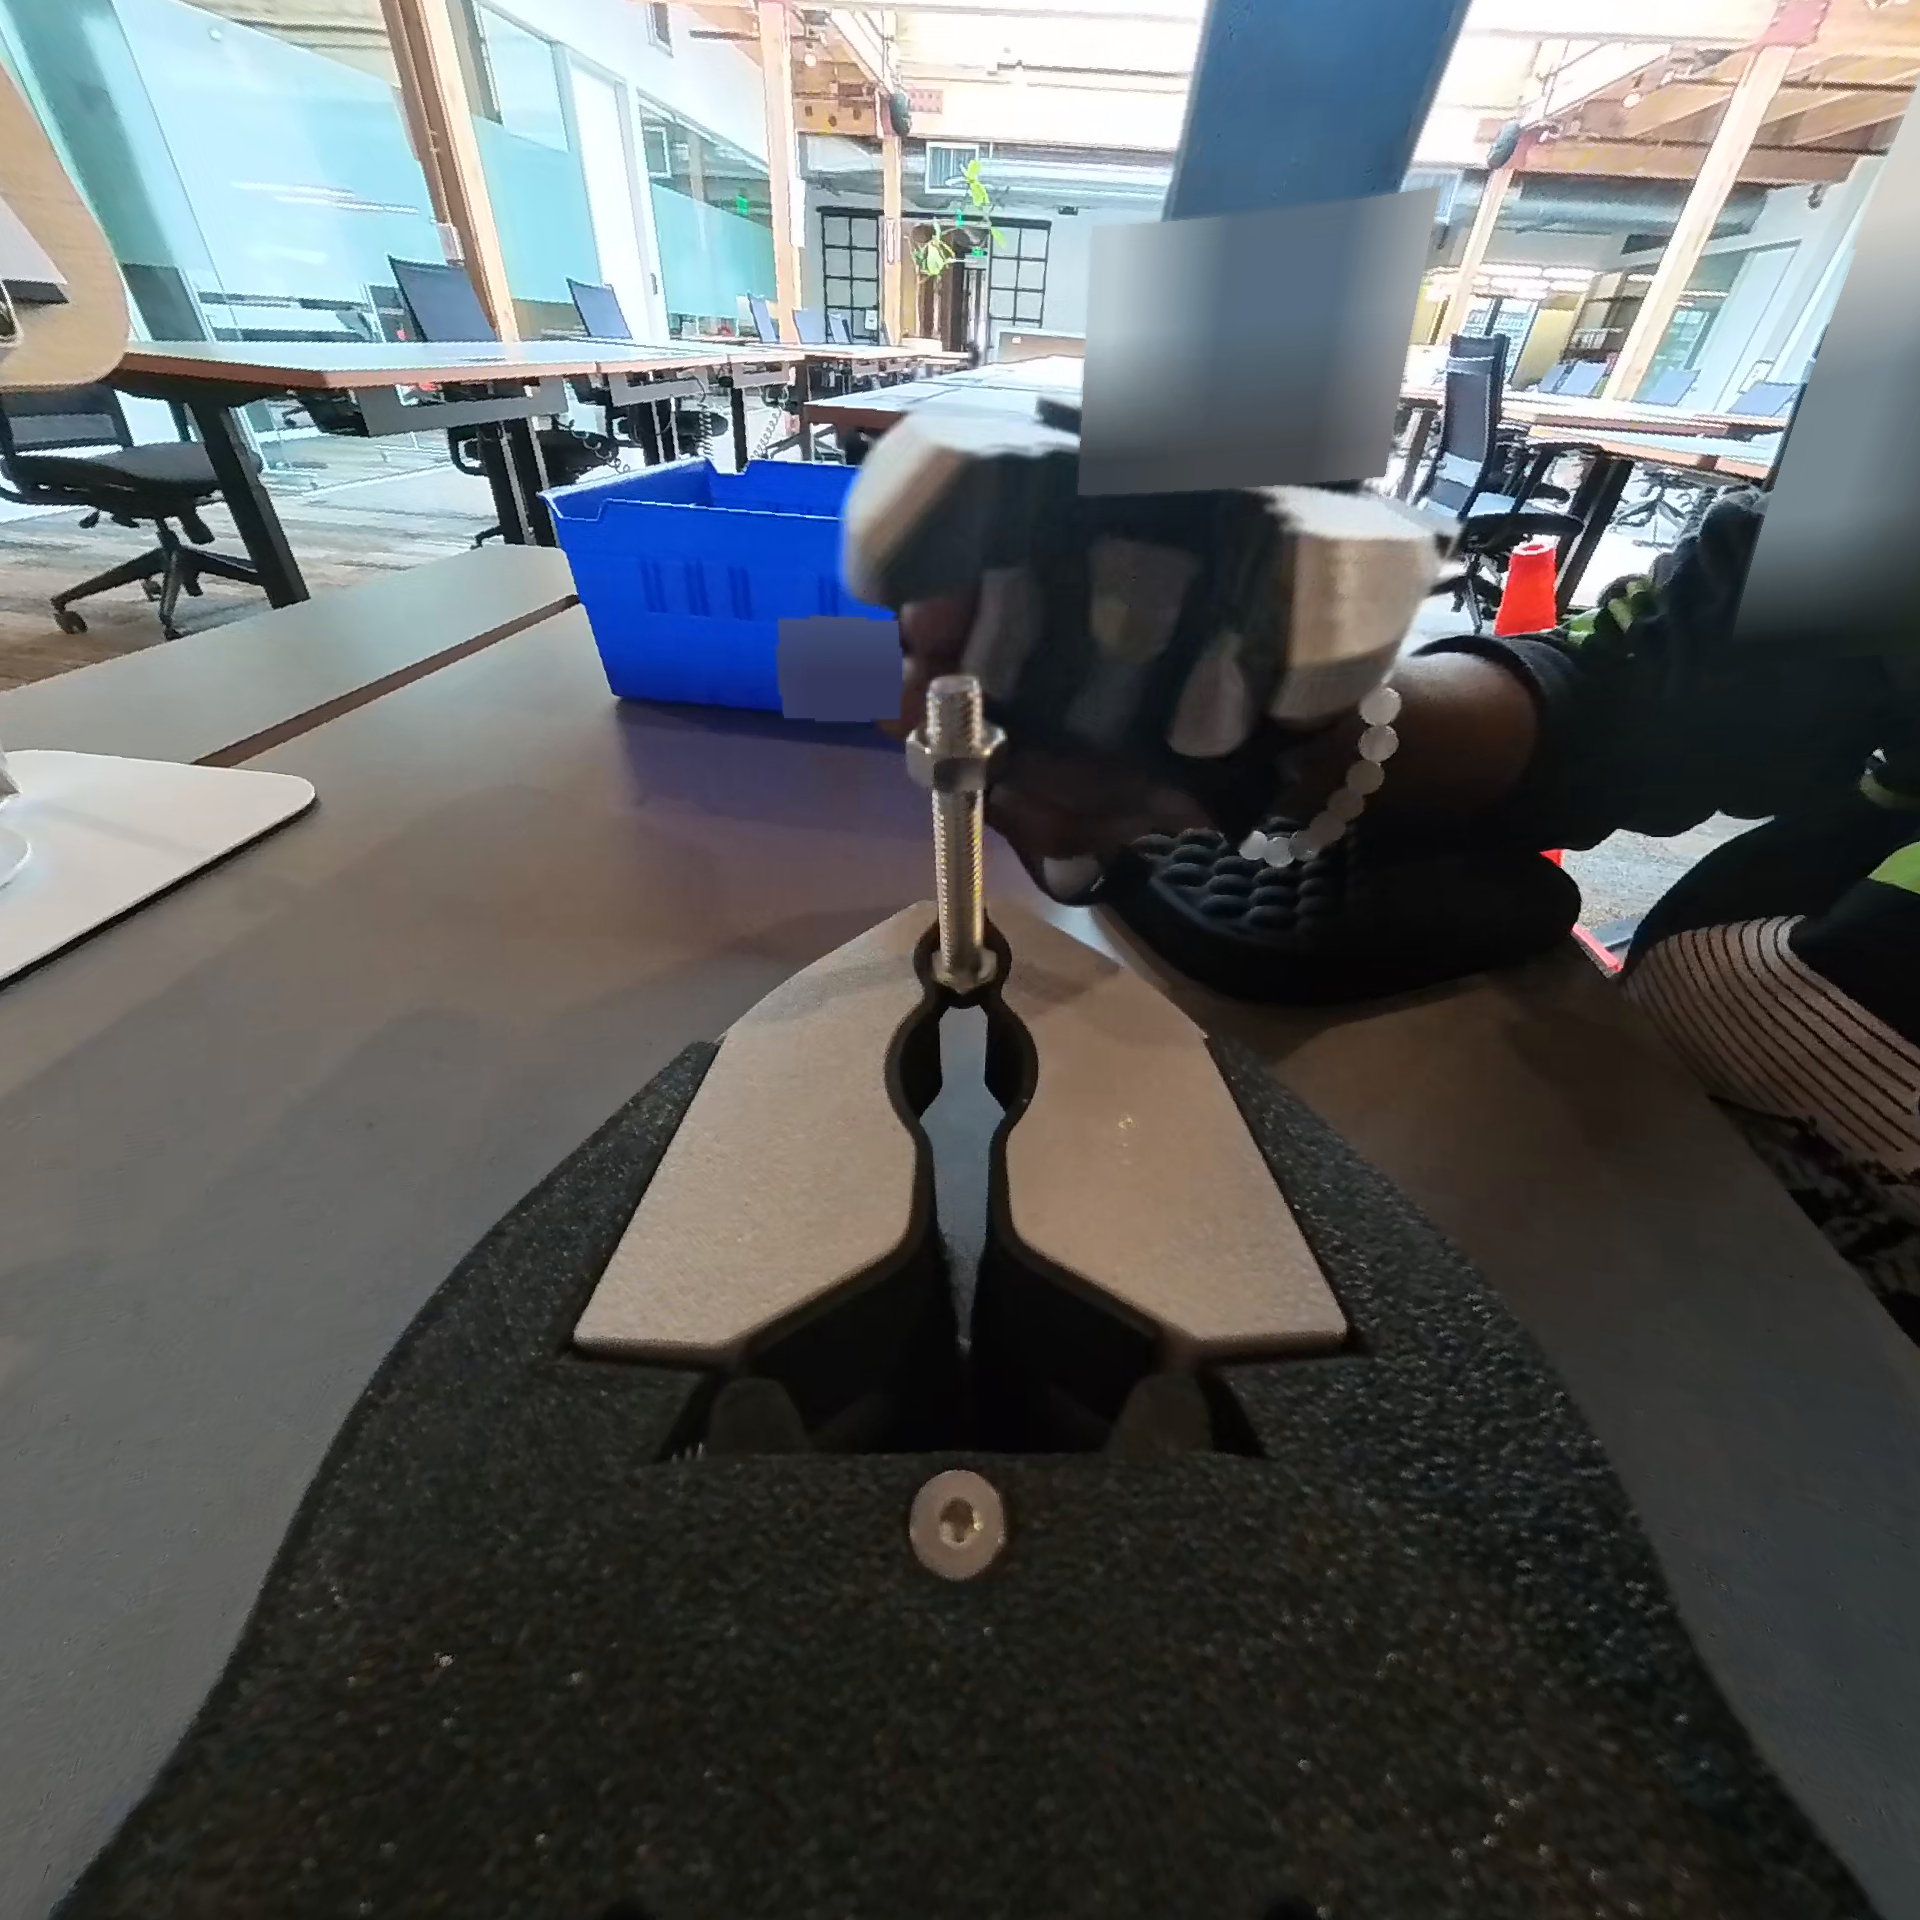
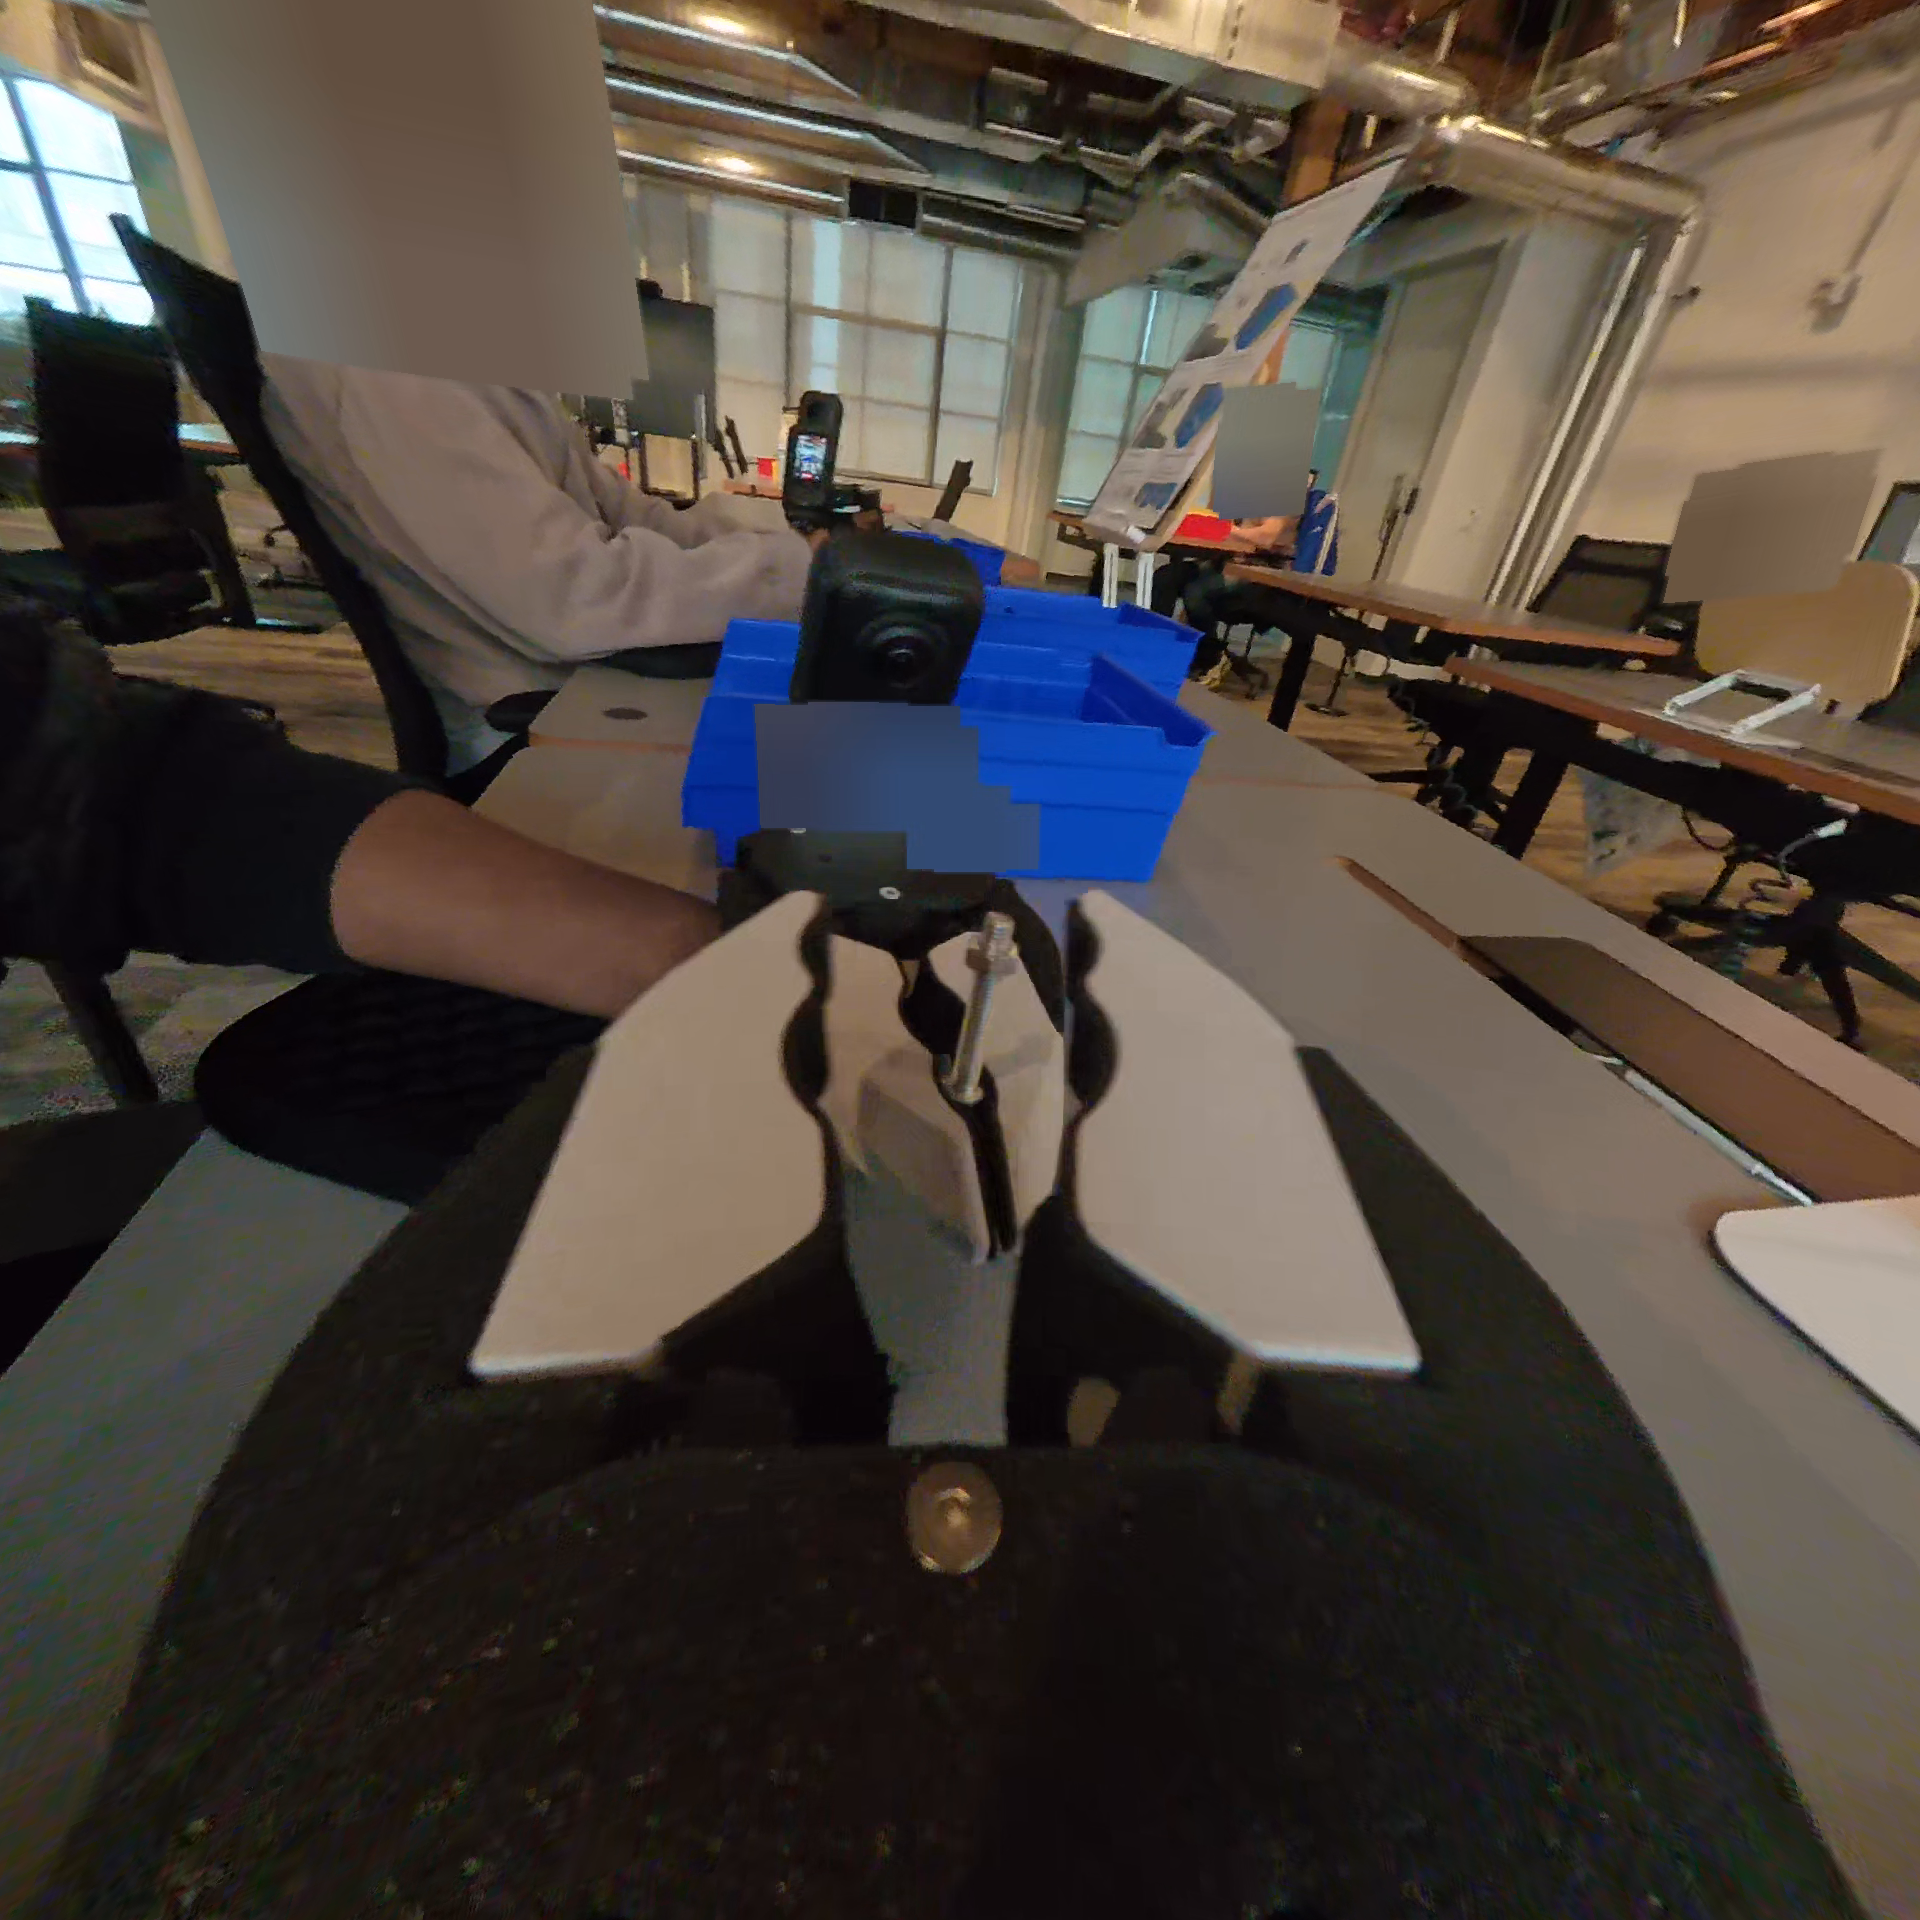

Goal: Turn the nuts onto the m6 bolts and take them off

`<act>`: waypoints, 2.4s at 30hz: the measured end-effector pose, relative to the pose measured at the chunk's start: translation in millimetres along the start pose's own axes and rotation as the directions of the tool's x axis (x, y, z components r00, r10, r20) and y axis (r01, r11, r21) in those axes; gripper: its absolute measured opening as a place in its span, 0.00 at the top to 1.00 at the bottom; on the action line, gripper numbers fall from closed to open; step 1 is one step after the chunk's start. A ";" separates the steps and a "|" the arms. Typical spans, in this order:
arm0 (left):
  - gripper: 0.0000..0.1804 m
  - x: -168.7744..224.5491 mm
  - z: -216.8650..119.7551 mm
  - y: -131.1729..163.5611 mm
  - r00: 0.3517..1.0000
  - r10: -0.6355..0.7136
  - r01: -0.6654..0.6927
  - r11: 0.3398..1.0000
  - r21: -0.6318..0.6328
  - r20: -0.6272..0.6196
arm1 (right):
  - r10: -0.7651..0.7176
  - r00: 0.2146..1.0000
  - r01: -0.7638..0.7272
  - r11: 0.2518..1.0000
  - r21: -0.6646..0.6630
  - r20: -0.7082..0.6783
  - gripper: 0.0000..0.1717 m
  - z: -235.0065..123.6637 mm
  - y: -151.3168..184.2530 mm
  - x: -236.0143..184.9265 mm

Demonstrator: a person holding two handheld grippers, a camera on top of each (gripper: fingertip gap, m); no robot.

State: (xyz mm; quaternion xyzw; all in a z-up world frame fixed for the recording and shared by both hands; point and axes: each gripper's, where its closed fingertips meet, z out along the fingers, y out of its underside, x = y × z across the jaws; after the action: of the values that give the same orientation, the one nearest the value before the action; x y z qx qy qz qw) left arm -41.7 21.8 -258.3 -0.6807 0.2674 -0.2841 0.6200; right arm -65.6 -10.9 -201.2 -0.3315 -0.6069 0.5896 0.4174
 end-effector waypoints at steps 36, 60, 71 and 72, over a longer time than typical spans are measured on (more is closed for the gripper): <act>0.98 -0.3 -0.3 0.5 1.000 -0.001 0.001 1.000 -0.004 0.002 | -0.002 1.000 0.001 0.995 -0.099 -0.004 0.77 3.6 16.1 1.3; 0.99 -0.5 -0.2 0.6 1.000 -0.004 0.004 1.000 -0.004 0.003 | -0.047 0.999 0.048 0.991 -0.122 0.012 0.95 1.6 16.5 -3.4; 0.98 -0.1 0.2 1.2 1.000 0.000 0.000 1.000 -0.008 0.002 | -0.032 0.999 0.031 0.990 -0.136 -0.004 0.81 3.0 20.0 0.8; 0.99 -0.2 0.0 0.9 1.000 -0.002 0.002 1.000 -0.006 0.002 | -0.042 0.999 0.044 0.990 -0.136 0.017 0.89 2.3 18.9 -3.5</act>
State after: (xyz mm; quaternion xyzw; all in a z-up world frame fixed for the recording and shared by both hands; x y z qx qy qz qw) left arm -41.9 21.9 -259.2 -0.6831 0.2668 -0.2834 0.6179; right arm -67.9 -13.4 -220.3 -0.3416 -0.6558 0.5399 0.4021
